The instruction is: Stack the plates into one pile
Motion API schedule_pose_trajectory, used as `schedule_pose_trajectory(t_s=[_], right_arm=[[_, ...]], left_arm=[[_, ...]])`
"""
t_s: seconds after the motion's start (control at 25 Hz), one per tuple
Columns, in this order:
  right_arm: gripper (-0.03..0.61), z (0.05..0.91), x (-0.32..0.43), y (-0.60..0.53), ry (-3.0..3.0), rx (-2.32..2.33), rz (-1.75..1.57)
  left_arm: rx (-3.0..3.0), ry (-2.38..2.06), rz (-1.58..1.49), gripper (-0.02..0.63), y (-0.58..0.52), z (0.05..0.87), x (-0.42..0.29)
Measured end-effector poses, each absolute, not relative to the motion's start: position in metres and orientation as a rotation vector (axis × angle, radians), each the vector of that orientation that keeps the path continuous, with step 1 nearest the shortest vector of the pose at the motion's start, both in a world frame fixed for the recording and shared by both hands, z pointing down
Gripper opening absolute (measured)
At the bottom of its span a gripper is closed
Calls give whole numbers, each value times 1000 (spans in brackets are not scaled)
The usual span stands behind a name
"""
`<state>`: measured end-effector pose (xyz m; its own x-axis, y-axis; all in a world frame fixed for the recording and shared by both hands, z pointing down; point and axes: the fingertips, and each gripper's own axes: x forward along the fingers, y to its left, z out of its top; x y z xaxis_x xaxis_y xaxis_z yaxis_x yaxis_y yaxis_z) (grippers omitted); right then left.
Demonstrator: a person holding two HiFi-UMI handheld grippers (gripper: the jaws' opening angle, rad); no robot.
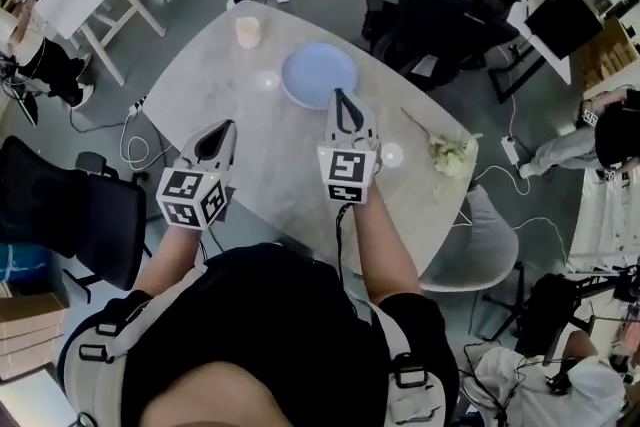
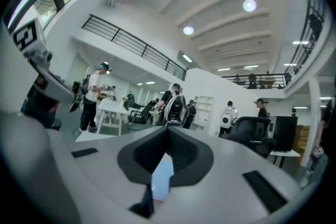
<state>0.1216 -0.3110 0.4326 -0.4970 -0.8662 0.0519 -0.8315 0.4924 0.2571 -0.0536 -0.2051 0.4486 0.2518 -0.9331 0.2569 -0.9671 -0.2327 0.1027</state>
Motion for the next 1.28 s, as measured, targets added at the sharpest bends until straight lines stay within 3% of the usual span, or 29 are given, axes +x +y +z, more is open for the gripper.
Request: schedule_pose_trajectory(t_s=[0.16, 0.52, 1.28], right_arm=[[8, 400, 194, -267, -2537, 1759, -267], [8, 422, 300, -222, -2344, 2024, -101], [8, 410, 320, -197, -2395, 2005, -160]], left_arm=[[2415, -1651, 188, 3, -222, 439, -1], [2578, -1479, 200, 3, -223, 439, 92], [2555, -1462, 180, 3, -202, 440, 122]])
